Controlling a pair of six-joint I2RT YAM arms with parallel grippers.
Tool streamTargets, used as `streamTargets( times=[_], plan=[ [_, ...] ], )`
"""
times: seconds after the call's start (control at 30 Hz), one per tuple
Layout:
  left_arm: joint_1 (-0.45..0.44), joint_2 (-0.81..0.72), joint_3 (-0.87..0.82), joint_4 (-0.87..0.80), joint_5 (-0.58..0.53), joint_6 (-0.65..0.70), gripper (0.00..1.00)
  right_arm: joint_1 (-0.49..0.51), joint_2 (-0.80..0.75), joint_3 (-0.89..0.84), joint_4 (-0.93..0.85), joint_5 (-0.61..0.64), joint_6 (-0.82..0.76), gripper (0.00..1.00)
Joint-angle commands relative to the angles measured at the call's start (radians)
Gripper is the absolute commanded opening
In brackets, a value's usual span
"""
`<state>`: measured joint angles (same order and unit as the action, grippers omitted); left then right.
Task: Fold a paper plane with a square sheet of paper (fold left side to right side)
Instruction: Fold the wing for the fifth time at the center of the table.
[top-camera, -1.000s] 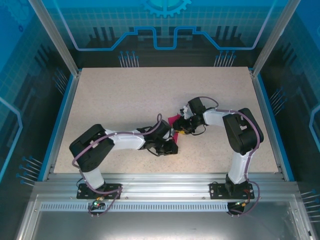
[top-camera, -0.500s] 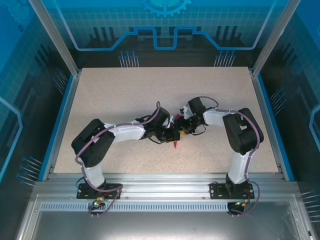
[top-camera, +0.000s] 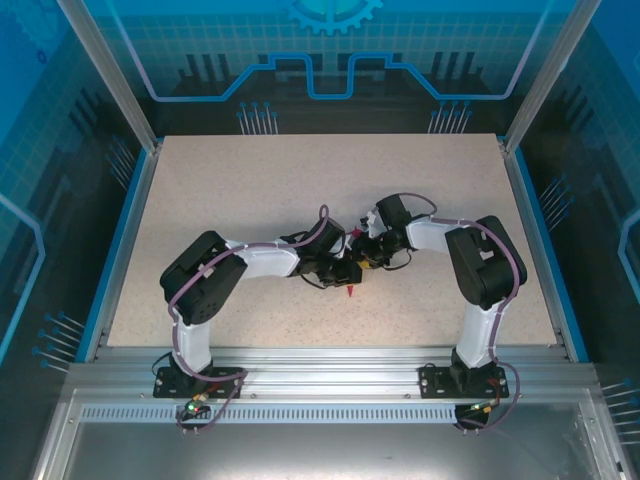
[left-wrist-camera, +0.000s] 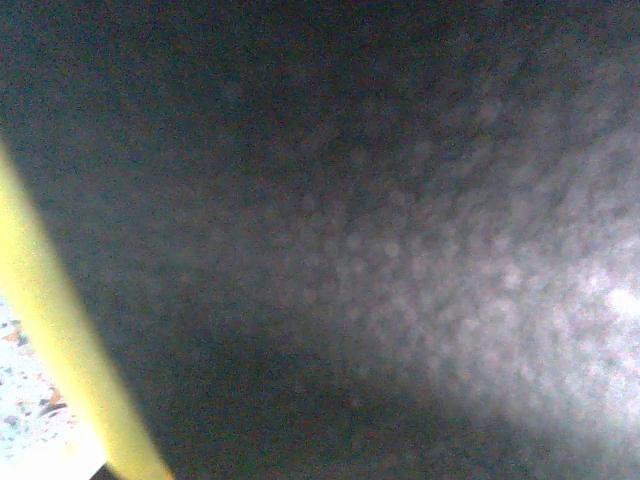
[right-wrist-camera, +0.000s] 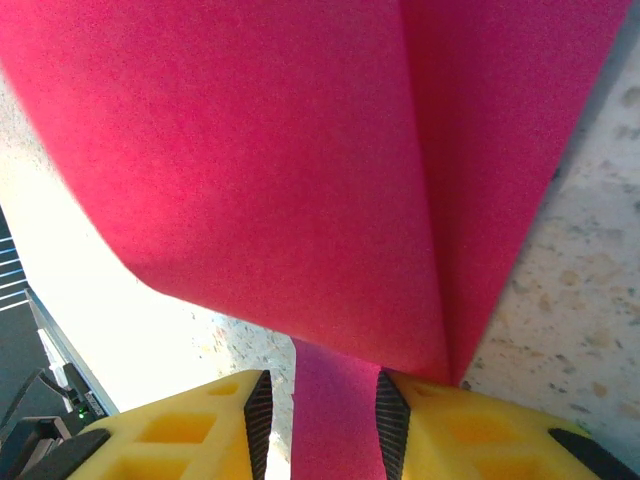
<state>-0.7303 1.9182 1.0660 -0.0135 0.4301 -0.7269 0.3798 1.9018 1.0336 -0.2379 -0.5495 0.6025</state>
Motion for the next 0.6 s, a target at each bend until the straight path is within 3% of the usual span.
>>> streamTargets(
  times=[0.0,0.57],
  plan=[
    [-0.026,0.062,-0.014,-0.054,0.002,-0.018,0.17,0.024,-0.003,0.007,-0.074,0.049,-0.039,0.38],
    [-0.037,-0.049,-0.115,0.036,-0.023,-0.035,0.17,0.019,0.02,-0.004,-0.062,0.042,-0.023,0.37]
  ],
)
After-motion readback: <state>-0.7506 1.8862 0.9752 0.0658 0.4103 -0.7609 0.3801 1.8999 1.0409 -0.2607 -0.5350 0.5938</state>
